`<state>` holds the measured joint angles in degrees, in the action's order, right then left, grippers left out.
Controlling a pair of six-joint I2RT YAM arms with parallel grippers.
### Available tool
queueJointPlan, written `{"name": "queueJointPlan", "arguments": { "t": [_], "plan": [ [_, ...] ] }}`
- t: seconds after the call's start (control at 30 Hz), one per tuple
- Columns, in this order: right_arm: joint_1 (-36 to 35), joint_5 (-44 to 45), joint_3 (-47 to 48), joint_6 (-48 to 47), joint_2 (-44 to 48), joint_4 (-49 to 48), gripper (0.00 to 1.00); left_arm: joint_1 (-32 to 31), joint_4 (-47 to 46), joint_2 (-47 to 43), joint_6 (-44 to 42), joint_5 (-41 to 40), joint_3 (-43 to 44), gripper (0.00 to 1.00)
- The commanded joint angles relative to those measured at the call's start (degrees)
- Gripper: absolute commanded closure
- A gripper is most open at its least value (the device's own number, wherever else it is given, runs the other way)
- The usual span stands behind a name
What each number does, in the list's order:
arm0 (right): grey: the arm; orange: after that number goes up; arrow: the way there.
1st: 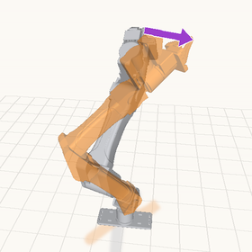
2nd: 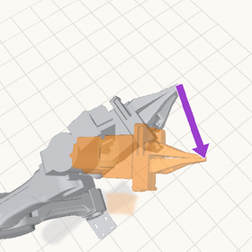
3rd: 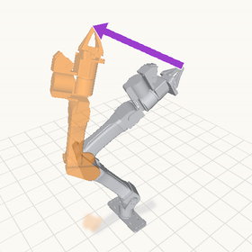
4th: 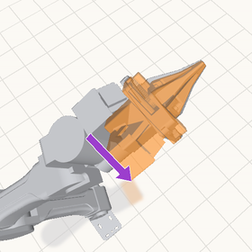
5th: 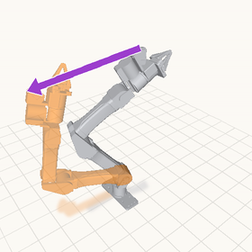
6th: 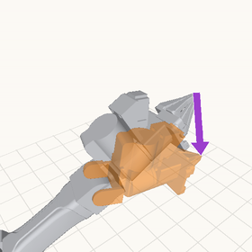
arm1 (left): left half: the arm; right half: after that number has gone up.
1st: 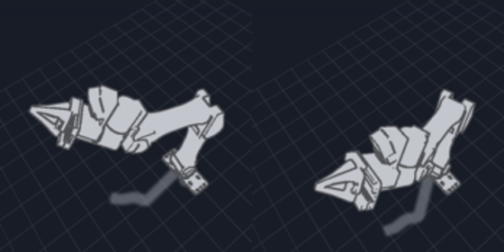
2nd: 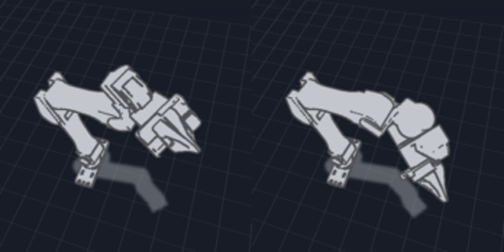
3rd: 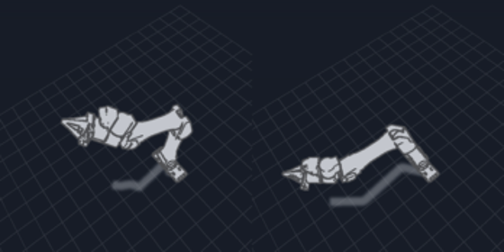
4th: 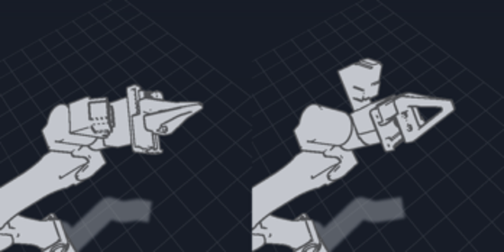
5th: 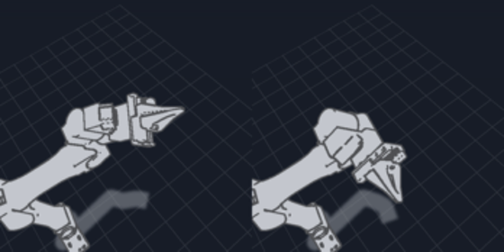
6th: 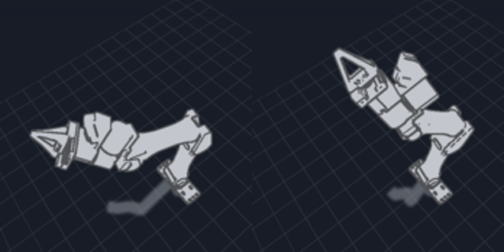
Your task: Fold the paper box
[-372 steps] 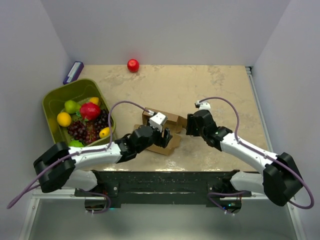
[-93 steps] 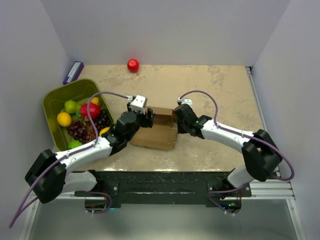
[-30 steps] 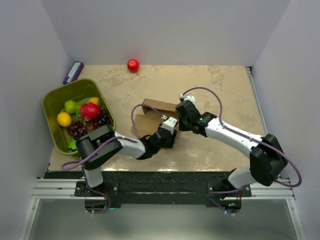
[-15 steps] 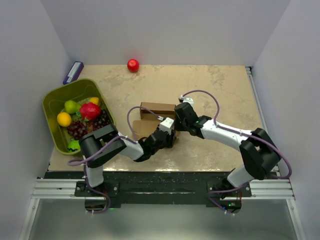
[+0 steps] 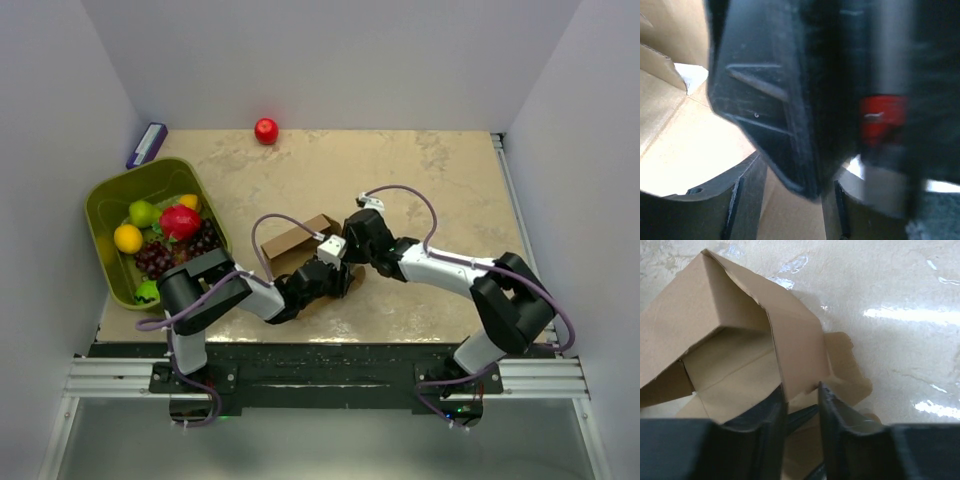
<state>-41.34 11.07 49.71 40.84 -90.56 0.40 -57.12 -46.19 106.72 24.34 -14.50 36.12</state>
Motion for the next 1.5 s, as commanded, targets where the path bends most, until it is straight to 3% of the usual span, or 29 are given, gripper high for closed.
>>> {"name": "queueJointPlan", "arguments": {
  "t": [0.0, 0.13, 0.33, 0.6, 1.1, 1.47],
  "plan": [
    [-0.8, 0.7, -0.2, -0.8, 7.5, 3.0, 0.58, 1.8, 9.2, 1.2, 4.6, 3.2, -3.8, 0.51],
    [0.3, 3.8, 0.5, -4.1, 14.3, 8.2, 0.4, 1.9, 5.5, 0.0, 3.8, 5.5, -6.0, 0.51],
    [6.4, 3.4, -0.8, -11.2, 21.7, 10.0, 0.28, 2.5, -0.7, -0.6, -0.3, 12.2, -9.4, 0.52],
    [7.9, 0.7, -7.7, -17.0, 17.2, 2.1, 0.35, 3.7, -7.3, -0.5, -4.7, 23.6, -13.4, 0.53],
    [7.9, -11.0, -15.6, -25.3, 12.5, -15.7, 0.38, 4.8, -5.9, 0.9, -6.2, 30.4, -11.9, 0.55],
    [7.9, -16.7, -19.9, -26.3, 9.0, -29.1, 0.42, 6.6, -6.7, 3.1, -6.4, 34.2, -11.4, 0.56]
  ]
}}
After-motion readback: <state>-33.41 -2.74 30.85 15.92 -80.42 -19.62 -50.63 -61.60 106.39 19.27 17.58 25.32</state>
